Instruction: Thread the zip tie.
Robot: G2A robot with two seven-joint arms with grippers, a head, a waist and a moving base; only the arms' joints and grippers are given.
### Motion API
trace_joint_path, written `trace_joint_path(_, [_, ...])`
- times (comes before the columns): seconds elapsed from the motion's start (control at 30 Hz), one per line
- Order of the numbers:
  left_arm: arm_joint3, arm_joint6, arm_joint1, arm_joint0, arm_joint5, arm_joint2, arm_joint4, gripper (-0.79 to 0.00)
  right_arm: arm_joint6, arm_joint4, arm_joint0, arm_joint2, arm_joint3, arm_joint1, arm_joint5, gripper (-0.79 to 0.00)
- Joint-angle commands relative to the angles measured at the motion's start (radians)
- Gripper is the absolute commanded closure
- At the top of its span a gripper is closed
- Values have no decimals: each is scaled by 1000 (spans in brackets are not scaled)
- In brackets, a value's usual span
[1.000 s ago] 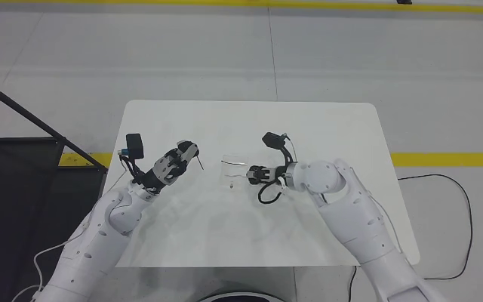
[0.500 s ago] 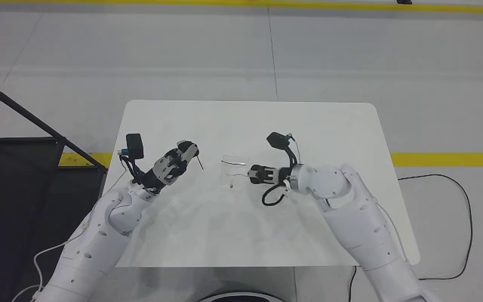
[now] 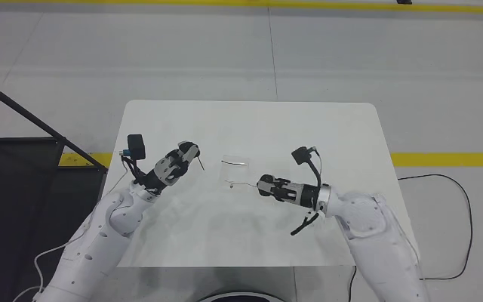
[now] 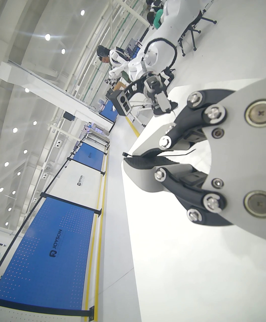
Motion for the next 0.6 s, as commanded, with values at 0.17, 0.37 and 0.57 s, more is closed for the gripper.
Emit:
trace_joint_path(0.17, [-14, 95, -16, 20, 60, 13, 109, 0, -92, -37, -99, 34, -114, 12, -98, 0])
trace_joint_path(0.37, [-19, 291, -36, 40, 216, 52, 368, 0, -157, -105, -141, 19, -194, 16, -122, 0])
trace_joint_path(0.57, [-19, 291, -36, 40, 216, 52, 368, 0, -152, -134, -138, 9, -219, 19, -108, 0])
